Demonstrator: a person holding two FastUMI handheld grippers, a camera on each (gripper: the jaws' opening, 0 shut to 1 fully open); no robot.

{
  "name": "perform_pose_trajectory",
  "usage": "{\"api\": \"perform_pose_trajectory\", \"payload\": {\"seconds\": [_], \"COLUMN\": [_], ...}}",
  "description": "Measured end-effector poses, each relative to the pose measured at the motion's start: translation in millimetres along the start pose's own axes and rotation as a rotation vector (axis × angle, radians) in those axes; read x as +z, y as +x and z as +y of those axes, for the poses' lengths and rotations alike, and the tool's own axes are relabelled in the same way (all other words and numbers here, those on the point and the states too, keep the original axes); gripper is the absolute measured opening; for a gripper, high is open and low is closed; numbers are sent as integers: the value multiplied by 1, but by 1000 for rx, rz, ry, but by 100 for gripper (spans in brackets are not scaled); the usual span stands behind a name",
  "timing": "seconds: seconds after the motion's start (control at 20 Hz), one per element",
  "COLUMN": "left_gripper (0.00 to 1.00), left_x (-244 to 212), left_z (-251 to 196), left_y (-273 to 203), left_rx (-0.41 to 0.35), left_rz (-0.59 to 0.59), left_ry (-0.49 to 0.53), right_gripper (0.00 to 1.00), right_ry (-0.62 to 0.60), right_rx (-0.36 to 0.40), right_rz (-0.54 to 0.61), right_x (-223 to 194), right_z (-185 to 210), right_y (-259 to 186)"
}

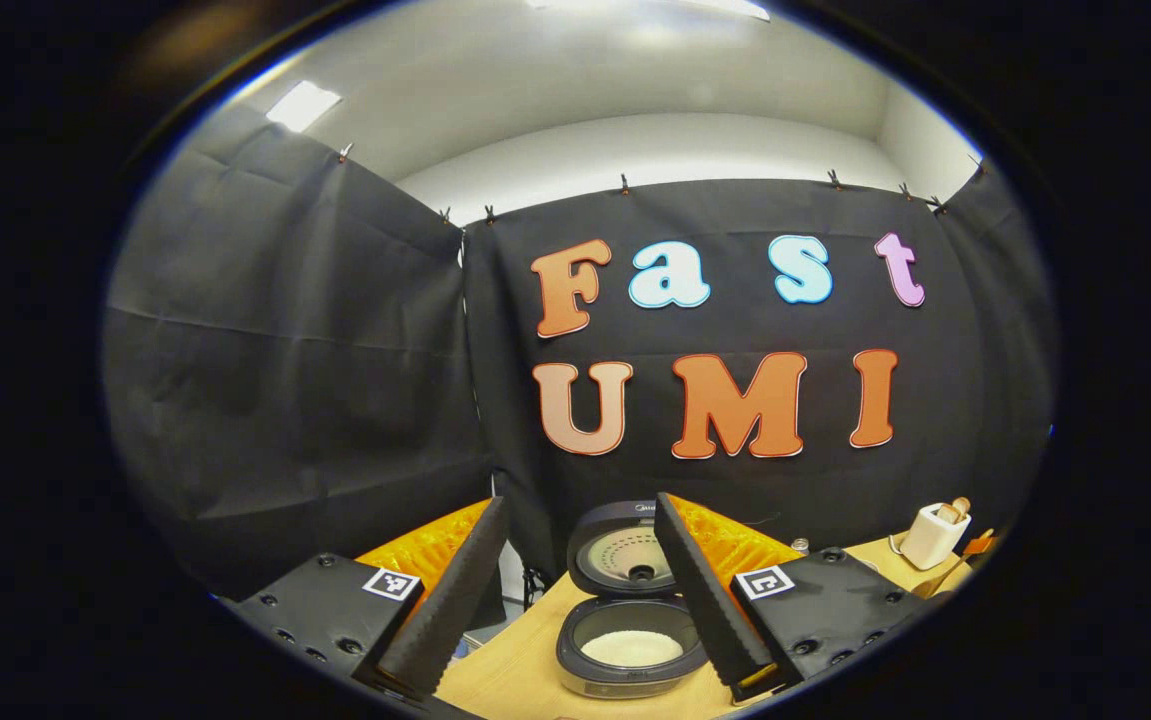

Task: Close the left gripper, press the button to open the rice cooker; take a wooden spoon from the chopstick holder with the right hand, scoop a spoonful of rice and pour it into the rice cooker, then put the wooden spoon back into the chopstick holder.

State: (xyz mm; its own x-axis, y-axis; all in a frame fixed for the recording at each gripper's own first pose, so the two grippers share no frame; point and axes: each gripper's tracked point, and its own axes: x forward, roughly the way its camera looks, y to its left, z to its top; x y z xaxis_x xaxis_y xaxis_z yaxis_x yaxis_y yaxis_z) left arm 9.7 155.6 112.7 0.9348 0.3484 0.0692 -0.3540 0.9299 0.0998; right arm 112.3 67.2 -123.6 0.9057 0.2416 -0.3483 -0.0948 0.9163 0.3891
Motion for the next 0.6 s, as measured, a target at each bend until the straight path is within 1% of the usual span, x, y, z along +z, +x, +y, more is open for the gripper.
{"api": "perform_pose_trajectory", "payload": {"seconds": [0.15, 0.35, 0.45, 0.6], "left_gripper": [97, 98, 98, 99], "left_x": [-7, -15, -18, -22], "left_z": [12, 24, 29, 33], "left_y": [22, 48, 60, 71], "left_rx": [-38, -97, -123, -154], "left_rz": [0, 10, 11, 11], "left_ry": [14, 22, 30, 37], "right_gripper": [13, 13, 13, 13], "right_ry": [-21, -52, -94, -171], "right_rx": [17, 51, 39, -3], "right_rz": [-14, -16, 8, 49], "right_x": [-6, -39, -65, -105], "right_z": [40, 93, 104, 108], "right_y": [-13, -17, -11, 2]}}
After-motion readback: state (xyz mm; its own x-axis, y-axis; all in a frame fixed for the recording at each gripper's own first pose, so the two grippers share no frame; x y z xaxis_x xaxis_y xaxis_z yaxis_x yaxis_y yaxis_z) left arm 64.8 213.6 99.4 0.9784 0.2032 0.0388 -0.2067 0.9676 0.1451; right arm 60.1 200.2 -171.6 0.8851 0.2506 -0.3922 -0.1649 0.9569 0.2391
